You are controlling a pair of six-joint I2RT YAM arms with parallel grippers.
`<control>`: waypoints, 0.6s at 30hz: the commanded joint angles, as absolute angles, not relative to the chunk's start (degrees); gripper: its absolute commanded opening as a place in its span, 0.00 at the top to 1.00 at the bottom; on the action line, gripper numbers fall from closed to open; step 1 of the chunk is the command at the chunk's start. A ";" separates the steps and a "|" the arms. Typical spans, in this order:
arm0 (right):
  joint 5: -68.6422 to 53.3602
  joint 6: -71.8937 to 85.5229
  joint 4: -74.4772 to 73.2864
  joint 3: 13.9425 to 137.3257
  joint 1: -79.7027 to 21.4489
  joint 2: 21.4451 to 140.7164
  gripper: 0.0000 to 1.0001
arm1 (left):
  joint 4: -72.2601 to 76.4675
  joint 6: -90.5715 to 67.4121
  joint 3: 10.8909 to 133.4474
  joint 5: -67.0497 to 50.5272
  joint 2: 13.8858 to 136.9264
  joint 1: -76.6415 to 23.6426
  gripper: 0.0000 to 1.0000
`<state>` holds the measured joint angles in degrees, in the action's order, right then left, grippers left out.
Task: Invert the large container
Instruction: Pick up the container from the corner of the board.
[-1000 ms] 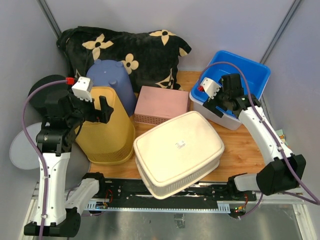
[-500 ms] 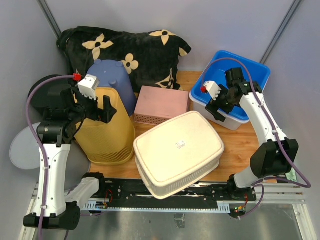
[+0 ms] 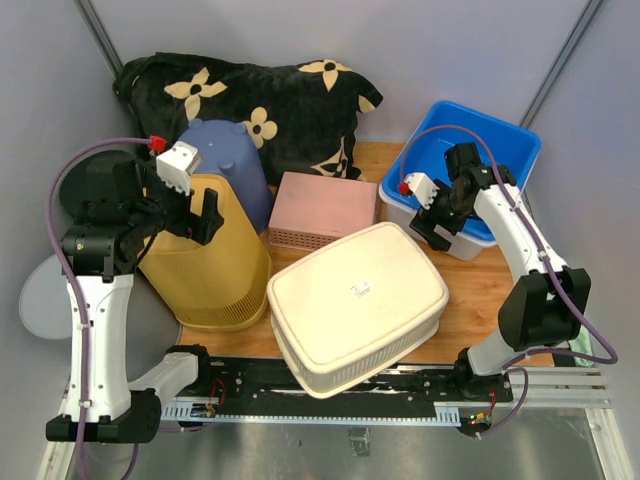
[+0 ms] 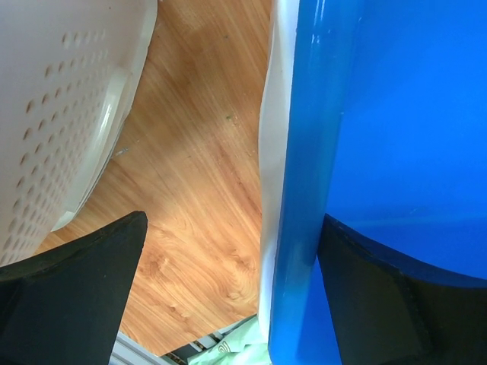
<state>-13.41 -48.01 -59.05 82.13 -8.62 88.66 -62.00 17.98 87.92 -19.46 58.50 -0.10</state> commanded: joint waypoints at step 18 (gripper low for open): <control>-12.17 -50.16 -59.95 80.73 -8.09 94.14 0.11 | -69.49 23.58 83.90 -26.54 56.22 0.79 0.01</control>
<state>-12.84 -48.58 -58.50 81.36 -8.62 93.80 -68.90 23.31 83.96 -26.00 55.46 0.30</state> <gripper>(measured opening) 0.894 0.992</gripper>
